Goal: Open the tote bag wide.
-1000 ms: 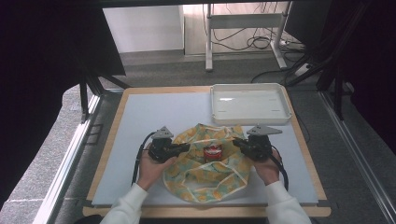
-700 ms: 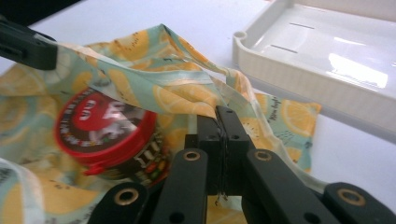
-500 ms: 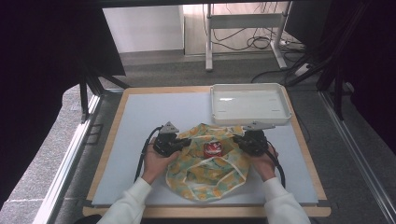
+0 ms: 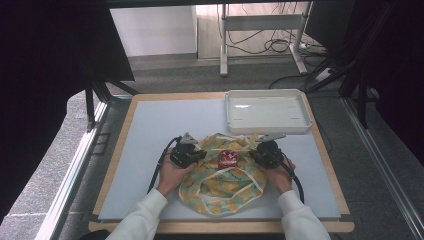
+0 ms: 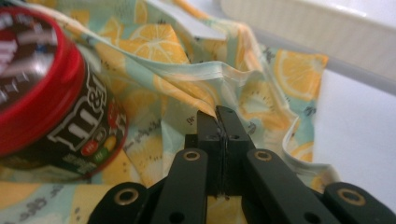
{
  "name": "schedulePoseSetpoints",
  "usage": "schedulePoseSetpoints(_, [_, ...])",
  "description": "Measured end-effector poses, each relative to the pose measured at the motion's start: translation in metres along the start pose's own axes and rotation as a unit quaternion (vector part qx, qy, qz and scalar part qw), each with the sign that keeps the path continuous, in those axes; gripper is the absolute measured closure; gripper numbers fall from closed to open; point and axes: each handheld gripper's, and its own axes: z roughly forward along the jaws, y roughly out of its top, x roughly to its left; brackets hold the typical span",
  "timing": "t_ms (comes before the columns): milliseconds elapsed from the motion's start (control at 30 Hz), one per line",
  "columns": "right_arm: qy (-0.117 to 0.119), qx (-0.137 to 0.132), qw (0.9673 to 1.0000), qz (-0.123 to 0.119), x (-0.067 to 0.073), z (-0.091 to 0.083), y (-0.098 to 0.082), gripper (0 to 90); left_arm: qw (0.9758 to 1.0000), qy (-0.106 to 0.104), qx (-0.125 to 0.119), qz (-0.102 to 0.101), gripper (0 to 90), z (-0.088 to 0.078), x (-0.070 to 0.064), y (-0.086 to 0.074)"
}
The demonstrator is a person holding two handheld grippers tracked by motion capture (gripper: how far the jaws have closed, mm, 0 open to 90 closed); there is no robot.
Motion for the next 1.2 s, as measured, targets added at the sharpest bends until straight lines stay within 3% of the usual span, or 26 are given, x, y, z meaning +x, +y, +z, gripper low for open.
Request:
schedulePoseSetpoints(300, [0.009,0.024,0.9996,-0.015,0.003,0.004,-0.009,88.5,0.9993,-0.026,0.022,-0.016,89.1,0.006,0.001,-0.01])
schedulePoseSetpoints(600, [0.009,0.032,0.9993,-0.017,0.003,0.007,-0.012,85.7,0.9992,-0.023,0.031,-0.007,83.2,0.011,0.0,-0.013])
schedulePoseSetpoints(700, [0.01,0.031,0.9992,-0.022,0.003,0.005,-0.012,74.6,0.9996,-0.021,0.02,-0.004,74.7,0.007,-0.001,-0.012])
schedulePoseSetpoints(833, [-0.012,-0.007,0.9995,-0.03,0.009,-0.01,-0.008,37.0,0.9998,-0.018,0.001,0.0,50.4,-0.005,-0.005,-0.006])
schedulePoseSetpoints(900, [-0.021,-0.019,0.9993,-0.025,0.011,-0.018,-0.006,28.8,0.9998,-0.013,-0.016,0.005,43.5,-0.013,-0.008,-0.002])
schedulePoseSetpoints(1033, [-0.014,-0.053,0.9985,-0.004,0.013,-0.037,-0.002,23.6,0.9987,-0.021,-0.045,0.009,31.9,-0.029,-0.012,0.007])
schedulePoseSetpoints(1200, [0.009,-0.081,0.9966,-0.007,0.014,-0.055,0.002,28.2,0.9967,-0.026,-0.076,0.004,30.4,-0.045,-0.012,0.012])
